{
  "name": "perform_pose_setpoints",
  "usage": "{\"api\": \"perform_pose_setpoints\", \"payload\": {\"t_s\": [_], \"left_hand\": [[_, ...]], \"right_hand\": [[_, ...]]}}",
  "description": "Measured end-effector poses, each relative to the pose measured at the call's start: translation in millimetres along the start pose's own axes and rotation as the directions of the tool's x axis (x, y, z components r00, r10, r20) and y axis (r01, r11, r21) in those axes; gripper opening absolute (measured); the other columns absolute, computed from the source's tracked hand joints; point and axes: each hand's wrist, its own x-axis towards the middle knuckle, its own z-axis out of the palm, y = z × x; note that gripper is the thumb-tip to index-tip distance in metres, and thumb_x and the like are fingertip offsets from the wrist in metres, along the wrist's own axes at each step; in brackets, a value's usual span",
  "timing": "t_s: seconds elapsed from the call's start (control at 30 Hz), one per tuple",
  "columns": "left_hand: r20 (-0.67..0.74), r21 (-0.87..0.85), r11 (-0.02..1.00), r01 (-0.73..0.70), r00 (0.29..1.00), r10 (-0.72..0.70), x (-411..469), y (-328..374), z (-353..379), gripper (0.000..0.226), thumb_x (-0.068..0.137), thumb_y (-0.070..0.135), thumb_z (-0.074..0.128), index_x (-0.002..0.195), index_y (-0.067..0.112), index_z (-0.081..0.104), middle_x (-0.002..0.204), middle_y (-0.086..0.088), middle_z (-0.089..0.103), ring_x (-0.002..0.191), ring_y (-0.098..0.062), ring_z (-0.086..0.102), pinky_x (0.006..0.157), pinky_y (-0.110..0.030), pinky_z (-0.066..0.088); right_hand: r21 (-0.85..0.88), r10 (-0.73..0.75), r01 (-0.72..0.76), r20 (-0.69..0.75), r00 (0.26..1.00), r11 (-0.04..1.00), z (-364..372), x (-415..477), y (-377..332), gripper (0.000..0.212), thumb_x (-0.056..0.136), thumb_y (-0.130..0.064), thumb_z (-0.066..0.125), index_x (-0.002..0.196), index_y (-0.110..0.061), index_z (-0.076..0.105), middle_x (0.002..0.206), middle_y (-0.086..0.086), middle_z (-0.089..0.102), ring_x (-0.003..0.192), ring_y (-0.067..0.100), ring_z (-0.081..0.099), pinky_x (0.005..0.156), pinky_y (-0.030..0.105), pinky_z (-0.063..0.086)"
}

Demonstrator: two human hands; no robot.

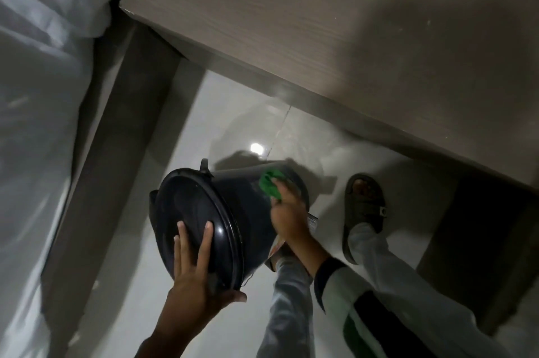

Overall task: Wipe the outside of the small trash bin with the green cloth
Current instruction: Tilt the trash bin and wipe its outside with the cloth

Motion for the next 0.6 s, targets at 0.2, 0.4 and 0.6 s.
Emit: {"api": "perform_pose_setpoints", "payload": {"t_s": [0.2, 0.4, 0.6], "left_hand": [[-0.015, -0.035, 0.999, 0.025, 1.000, -0.026, -2.2, 8.8, -0.3, 0.148, 0.042, 0.046, 0.094, 0.145, 0.038, -0.011, 0.153, 0.002, -0.037, 0.148, -0.035, -0.019, 0.111, -0.068, 0.028], [-0.069, -0.016, 0.999, -0.048, 0.997, 0.047, 2.6, 0.4, 1.5, 0.139, 0.037, 0.079, 0.078, 0.145, 0.062, -0.008, 0.161, 0.010, -0.032, 0.150, -0.029, -0.012, 0.106, -0.067, 0.035], [-0.174, -0.119, 0.993, 0.009, 0.984, -0.030, 6.7, 25.4, -8.4, 0.140, 0.032, 0.080, 0.079, 0.144, 0.065, -0.004, 0.166, -0.003, -0.012, 0.152, -0.033, 0.006, 0.105, -0.063, 0.041]], "right_hand": [[0.057, -0.346, 0.343, 0.069, 0.936, 0.938, 10.2, -56.7, -12.9, 0.047, 0.095, -0.014, 0.045, 0.139, -0.031, 0.048, 0.157, 0.005, 0.034, 0.149, 0.026, 0.020, 0.123, 0.043, 0.020], [0.067, 0.109, -0.117, 0.108, 0.988, 0.991, -18.2, 76.7, 11.0, 0.040, 0.101, -0.017, 0.046, 0.141, -0.019, 0.049, 0.147, 0.008, 0.049, 0.138, 0.029, 0.042, 0.120, 0.040, 0.030], [-0.008, -0.243, 0.243, 0.040, 0.969, 0.970, 2.0, -29.8, 3.8, 0.047, 0.098, -0.024, 0.043, 0.142, -0.037, 0.042, 0.160, 0.005, 0.024, 0.149, 0.025, 0.018, 0.123, 0.041, 0.023]]}}
